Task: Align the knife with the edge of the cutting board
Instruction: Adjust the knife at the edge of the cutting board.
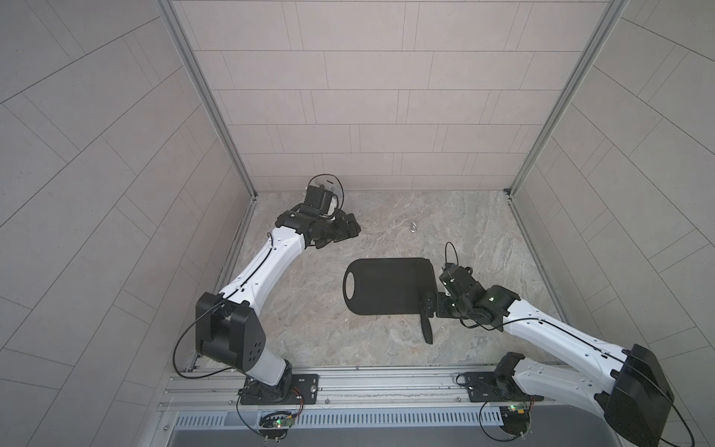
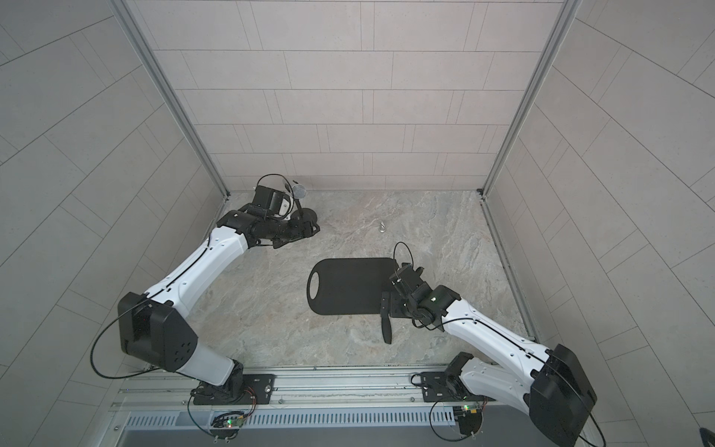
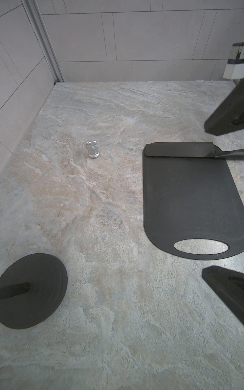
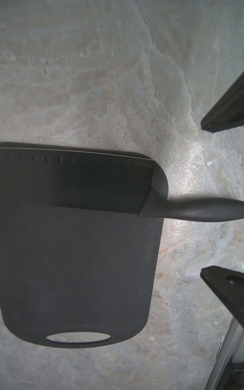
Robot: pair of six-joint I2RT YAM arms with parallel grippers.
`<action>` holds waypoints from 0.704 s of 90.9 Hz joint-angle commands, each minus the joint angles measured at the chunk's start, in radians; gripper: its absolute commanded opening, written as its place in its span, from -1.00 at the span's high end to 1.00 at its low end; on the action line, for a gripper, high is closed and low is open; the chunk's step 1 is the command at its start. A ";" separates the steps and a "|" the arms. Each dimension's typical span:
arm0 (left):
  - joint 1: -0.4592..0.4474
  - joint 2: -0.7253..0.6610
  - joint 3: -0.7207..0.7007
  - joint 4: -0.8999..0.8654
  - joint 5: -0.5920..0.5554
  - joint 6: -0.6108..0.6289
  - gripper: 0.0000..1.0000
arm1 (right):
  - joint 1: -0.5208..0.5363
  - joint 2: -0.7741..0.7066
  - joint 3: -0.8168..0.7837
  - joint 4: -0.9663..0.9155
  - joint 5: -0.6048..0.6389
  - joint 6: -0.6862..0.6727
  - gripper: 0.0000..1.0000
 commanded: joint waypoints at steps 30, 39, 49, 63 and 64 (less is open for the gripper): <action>-0.006 -0.012 0.000 -0.018 -0.007 0.014 -1.00 | 0.064 0.147 -0.078 0.187 -0.031 0.083 -0.71; -0.006 -0.013 0.000 -0.018 -0.008 0.013 -1.00 | 0.080 0.198 -0.062 0.194 -0.033 0.088 -0.64; -0.006 -0.013 0.000 -0.018 -0.009 0.013 -1.00 | 0.103 0.248 -0.046 0.203 -0.024 0.094 -0.56; -0.007 -0.015 0.000 -0.019 -0.011 0.014 -1.00 | 0.133 0.306 -0.041 0.221 -0.015 0.105 -0.44; -0.006 -0.016 0.000 -0.018 -0.011 0.015 -1.00 | 0.135 0.310 -0.041 0.221 -0.015 0.106 -0.43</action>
